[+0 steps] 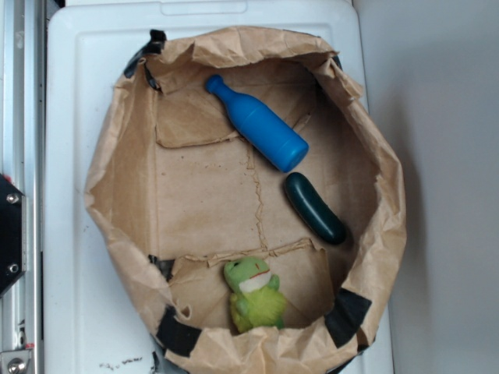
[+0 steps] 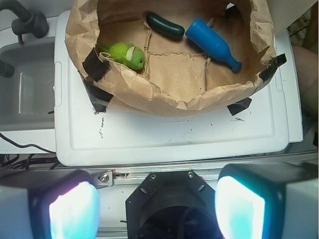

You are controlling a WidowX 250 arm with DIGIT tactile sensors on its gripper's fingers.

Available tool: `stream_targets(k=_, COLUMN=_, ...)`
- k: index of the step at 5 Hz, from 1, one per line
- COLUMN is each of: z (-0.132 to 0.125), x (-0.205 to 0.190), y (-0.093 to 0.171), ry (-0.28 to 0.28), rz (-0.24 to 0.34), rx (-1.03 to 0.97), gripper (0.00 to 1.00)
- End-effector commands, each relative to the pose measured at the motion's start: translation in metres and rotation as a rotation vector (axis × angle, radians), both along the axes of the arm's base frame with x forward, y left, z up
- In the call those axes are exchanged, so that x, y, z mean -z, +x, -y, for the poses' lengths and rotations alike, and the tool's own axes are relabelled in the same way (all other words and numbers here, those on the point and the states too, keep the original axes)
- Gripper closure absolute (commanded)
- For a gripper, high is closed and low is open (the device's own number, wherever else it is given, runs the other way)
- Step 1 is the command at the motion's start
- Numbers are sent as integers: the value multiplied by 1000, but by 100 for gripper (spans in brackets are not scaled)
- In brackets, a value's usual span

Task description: Grab the blue bottle.

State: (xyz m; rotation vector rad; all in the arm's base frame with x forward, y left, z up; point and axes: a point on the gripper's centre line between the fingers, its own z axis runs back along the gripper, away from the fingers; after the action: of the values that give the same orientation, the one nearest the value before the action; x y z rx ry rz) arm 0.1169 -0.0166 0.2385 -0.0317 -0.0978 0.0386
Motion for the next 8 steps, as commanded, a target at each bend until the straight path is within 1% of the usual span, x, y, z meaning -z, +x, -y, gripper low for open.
stream_targets(k=1, z=0, x=0, y=0, ry=0, rz=0, rx=0, gripper=0)
stream_targets(k=4, z=0, x=0, y=0, ry=0, rz=0, rx=0, gripper=0)
stream_targets(k=5, z=-8, x=14, y=31, ry=-8, rz=11, rx=73, gripper=0)
stream_targets(k=6, z=-10, x=20, y=56, ry=-22, rz=6, rx=147, gripper=0)
stream_targets(k=7, z=-13, x=31, y=85, ry=-57, rz=15, rx=319, gripper=0)
stream_targets(k=8, z=-20, x=40, y=108, ry=-124, rz=7, rx=452, gripper=0)
